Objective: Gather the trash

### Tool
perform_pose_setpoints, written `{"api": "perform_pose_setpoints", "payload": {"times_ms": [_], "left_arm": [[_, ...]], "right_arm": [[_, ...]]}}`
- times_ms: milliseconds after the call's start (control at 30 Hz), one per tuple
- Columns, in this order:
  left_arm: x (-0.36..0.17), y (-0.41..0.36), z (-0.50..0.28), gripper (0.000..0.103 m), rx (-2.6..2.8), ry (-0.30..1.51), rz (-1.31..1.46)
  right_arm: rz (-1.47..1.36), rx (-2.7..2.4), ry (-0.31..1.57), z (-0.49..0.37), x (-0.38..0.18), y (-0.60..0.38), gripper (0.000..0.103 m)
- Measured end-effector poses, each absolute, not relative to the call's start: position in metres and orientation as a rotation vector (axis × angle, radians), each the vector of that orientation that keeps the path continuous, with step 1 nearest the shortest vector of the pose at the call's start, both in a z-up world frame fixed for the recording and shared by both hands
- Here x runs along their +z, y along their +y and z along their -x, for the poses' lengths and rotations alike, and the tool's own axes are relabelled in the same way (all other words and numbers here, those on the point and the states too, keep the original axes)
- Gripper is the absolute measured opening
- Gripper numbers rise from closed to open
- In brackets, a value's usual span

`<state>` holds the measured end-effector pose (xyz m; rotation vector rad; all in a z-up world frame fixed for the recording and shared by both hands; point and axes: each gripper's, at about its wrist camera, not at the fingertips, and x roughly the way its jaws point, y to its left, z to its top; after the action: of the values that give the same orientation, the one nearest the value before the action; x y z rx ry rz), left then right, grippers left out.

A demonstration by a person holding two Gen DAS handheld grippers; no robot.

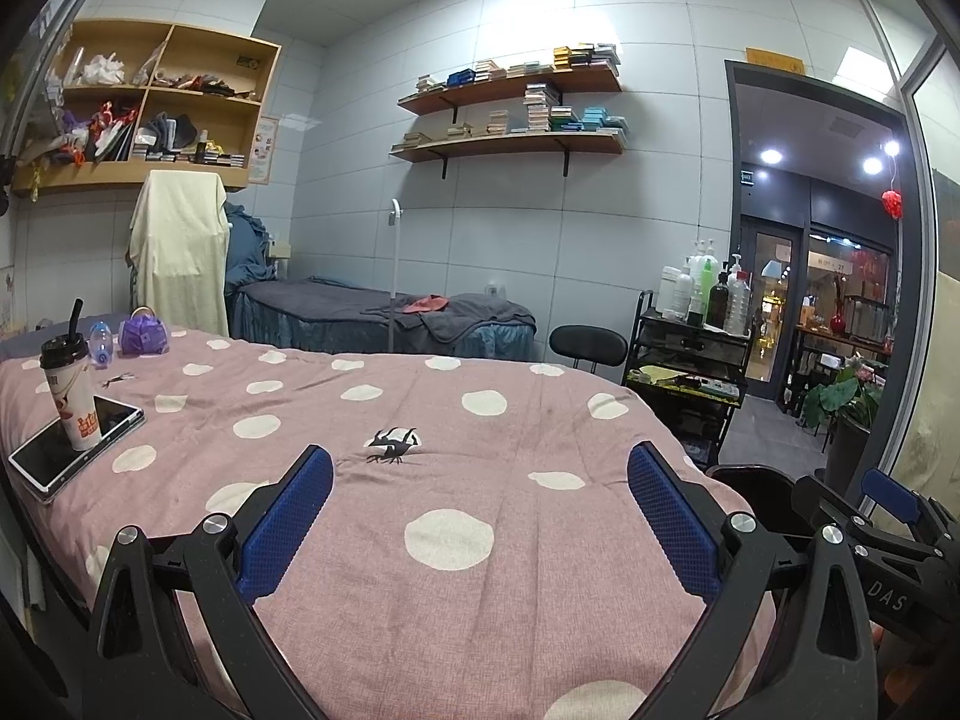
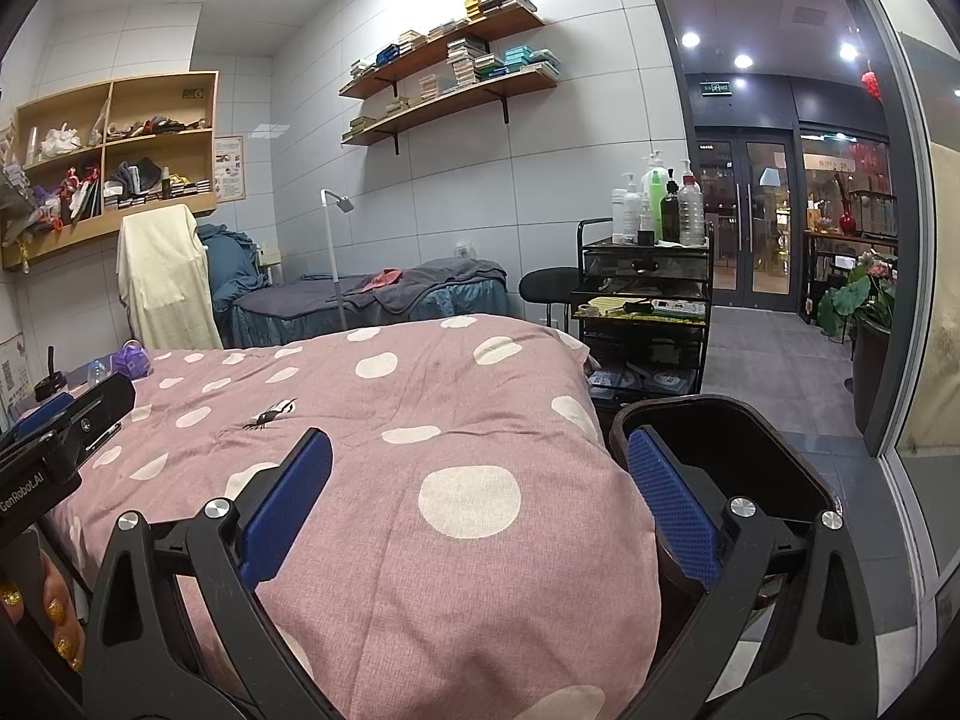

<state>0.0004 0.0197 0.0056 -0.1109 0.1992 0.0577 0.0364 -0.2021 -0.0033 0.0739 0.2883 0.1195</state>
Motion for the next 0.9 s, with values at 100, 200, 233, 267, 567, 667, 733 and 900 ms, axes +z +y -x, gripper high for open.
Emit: {"api": "perform_pose_setpoints", "payload": {"times_ms": [100,200,233,267,567,667,733,900], "left_arm": [[0.0059,0.0197,-0.0004,0.097,0.058,0.199,0.110],[0.0059,0.0200,-0.0010,0.097,0.058,0.200,0.110],[0.0059,0.0201,-0.0012,0.097,0.057,0.199,0.110],[0.0055,0.0207,-0.0008,0.097,0.057,0.199,0.110],[0.0084,0.0189,-0.0003,0.097,0.068,0.184,0.085],[0.0087,0.0215,-0.0014,0.097,0.066,0.191,0.093],[0.0085,0.0217,-0.0031,0.097,0.067,0.198,0.094],[0.0078,0.0220,-0.0049,0.097,0.063,0.205,0.096]], "right_arm": [[-0.074,0.119,0.289,-0.0363,-0.0034,-0.2023,0.097],[-0.077,0.119,0.292,-0.0370,-0.0034,-0.2017,0.097],[-0.077,0.119,0.292,-0.0372,-0.0031,-0.2015,0.097],[-0.077,0.119,0.292,-0.0372,-0.0031,-0.2016,0.097],[-0.082,0.117,0.295,-0.0374,-0.0038,-0.2013,0.097],[-0.084,0.116,0.296,-0.0371,-0.0040,-0.2004,0.097],[-0.084,0.114,0.295,-0.0371,-0.0039,-0.2002,0.097],[-0.085,0.114,0.298,-0.0373,-0.0043,-0.2002,0.097]]}}
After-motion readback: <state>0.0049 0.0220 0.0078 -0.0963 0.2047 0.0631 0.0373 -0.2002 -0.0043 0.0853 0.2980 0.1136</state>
